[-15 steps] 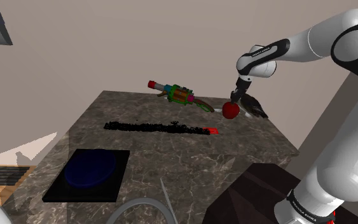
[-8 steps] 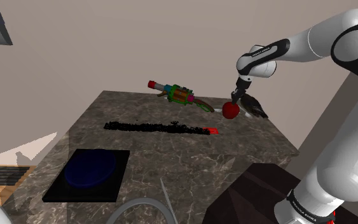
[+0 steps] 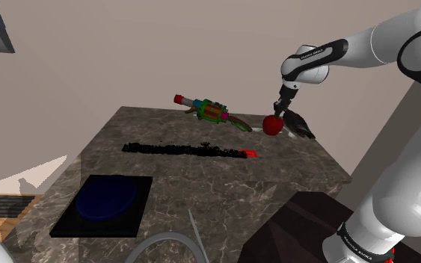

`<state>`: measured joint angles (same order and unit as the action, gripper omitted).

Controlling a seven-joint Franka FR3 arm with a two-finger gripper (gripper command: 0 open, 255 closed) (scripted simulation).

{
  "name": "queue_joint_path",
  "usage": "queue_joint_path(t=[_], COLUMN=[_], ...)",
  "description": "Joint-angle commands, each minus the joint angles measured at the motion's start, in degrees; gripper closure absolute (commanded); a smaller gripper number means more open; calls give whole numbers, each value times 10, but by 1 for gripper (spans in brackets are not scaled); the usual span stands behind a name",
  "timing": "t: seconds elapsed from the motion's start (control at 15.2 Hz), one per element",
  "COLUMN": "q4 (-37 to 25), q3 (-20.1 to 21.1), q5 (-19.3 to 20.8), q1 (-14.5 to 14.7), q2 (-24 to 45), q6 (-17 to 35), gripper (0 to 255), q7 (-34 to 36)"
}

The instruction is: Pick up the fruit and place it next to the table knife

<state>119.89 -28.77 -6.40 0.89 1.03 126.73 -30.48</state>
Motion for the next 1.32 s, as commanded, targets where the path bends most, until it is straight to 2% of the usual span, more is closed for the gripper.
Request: queue_joint_path(t=[0.0, 1.25], q4=[-10, -121], q3=[0, 4], q5=[5, 31], q1=[1, 3], q2=[-7, -42], q6=[-15, -157], gripper=[255, 255], q7=[5, 31])
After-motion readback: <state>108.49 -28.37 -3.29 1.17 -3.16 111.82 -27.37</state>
